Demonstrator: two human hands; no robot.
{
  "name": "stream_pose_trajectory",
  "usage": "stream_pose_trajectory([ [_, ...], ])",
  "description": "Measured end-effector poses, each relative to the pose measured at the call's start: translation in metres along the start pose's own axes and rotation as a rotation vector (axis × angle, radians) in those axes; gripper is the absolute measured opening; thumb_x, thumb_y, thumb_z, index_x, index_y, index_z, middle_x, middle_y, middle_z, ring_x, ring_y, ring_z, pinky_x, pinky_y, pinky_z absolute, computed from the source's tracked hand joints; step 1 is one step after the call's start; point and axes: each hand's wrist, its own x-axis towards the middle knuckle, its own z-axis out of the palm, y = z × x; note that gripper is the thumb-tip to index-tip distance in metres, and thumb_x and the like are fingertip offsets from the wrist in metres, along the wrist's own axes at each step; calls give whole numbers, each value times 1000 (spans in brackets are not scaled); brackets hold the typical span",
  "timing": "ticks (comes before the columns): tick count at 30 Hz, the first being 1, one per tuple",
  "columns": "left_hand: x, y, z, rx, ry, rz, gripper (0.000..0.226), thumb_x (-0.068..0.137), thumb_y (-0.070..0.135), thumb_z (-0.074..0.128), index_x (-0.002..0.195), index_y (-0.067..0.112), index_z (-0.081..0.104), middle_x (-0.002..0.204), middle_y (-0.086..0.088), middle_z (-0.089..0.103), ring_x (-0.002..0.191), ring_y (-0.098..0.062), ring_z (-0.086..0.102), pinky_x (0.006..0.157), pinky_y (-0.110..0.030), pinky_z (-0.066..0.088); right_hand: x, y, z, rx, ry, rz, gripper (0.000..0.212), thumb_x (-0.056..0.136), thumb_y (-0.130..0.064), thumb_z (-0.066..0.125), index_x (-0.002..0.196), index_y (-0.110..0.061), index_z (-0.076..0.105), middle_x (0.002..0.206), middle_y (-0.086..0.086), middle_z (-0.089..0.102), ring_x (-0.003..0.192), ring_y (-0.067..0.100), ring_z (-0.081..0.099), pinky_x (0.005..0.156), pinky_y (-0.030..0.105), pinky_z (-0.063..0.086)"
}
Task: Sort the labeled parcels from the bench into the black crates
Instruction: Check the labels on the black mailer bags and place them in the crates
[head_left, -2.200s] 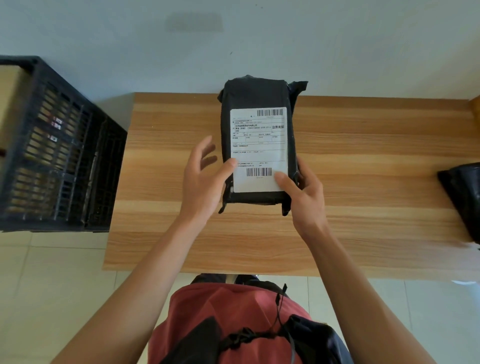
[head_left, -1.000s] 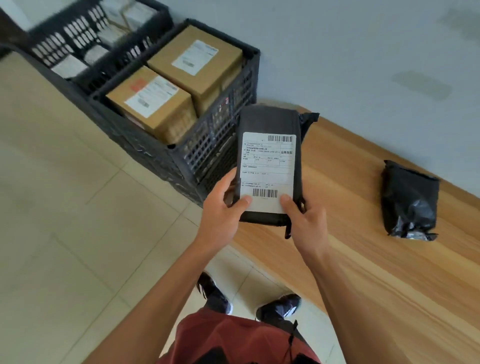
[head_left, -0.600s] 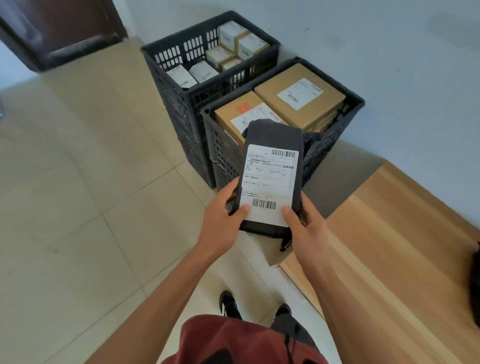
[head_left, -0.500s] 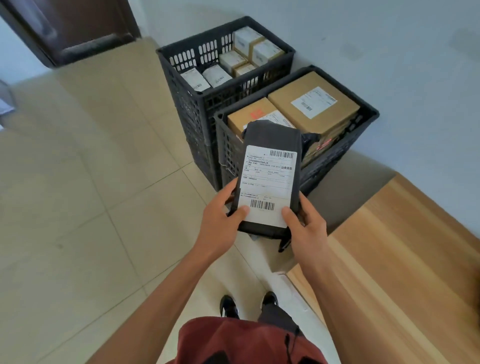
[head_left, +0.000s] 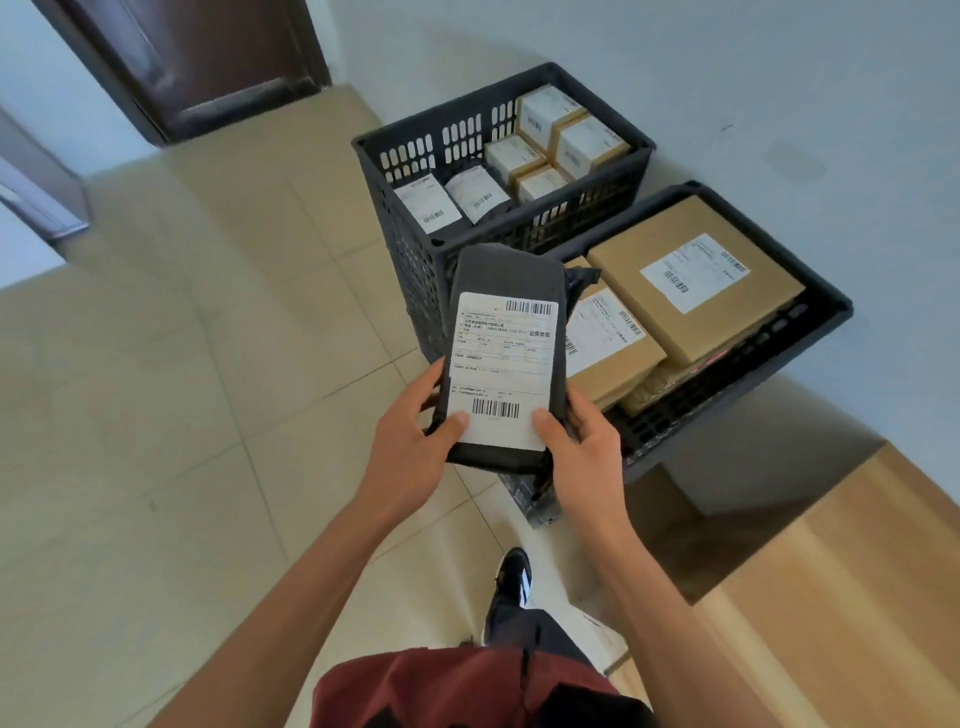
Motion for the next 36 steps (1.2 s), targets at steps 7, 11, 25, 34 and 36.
stream_pose_trajectory([
  [7, 54, -1, -16, -32, 4, -52, 61, 102, 13, 61, 154, 39, 41, 140, 21, 59, 112, 25, 50, 88, -17, 56, 62, -22, 31, -61, -59, 42, 35, 106, -9, 54, 136, -26, 63, 122, -12, 72, 105, -5, 68, 78, 11, 55],
  [11, 97, -5, -35, -60, -15, -55, 57, 102, 15, 59, 152, 39, 46, 137, 22, 61, 119, 16, 54, 90, -21, 58, 99, -28, 59, -161, -32, 33, 32, 106, -12, 54, 127, -32, 67, 115, -15, 74, 105, 1, 69, 88, 25, 58],
  [25, 273, -13, -125, -41, -226, -17, 53, 103, 23, 61, 153, 31, 47, 139, 20, 61, 126, 0, 58, 109, -39, 52, 209, -77, 181, -220, 192, 45, 43, 107, -7, 50, 131, -40, 61, 110, -32, 66, 95, -23, 60, 75, 4, 50],
  [34, 347, 1, -126, -64, -358, -2, 49, 101, 17, 64, 147, 29, 53, 135, 22, 64, 125, 4, 58, 113, -35, 48, 271, -87, 192, -185, 274, 95, 45, 106, -3, 45, 136, -31, 66, 118, -21, 74, 102, -11, 66, 76, 11, 54],
  [36, 368, 7, -122, -70, -390, 7, 43, 101, 15, 64, 139, 33, 56, 129, 26, 66, 121, 9, 60, 111, -33, 49, 292, -89, 190, -193, 289, 99, 46, 107, -4, 45, 138, -32, 65, 120, -20, 73, 103, -11, 66, 79, 14, 56],
])
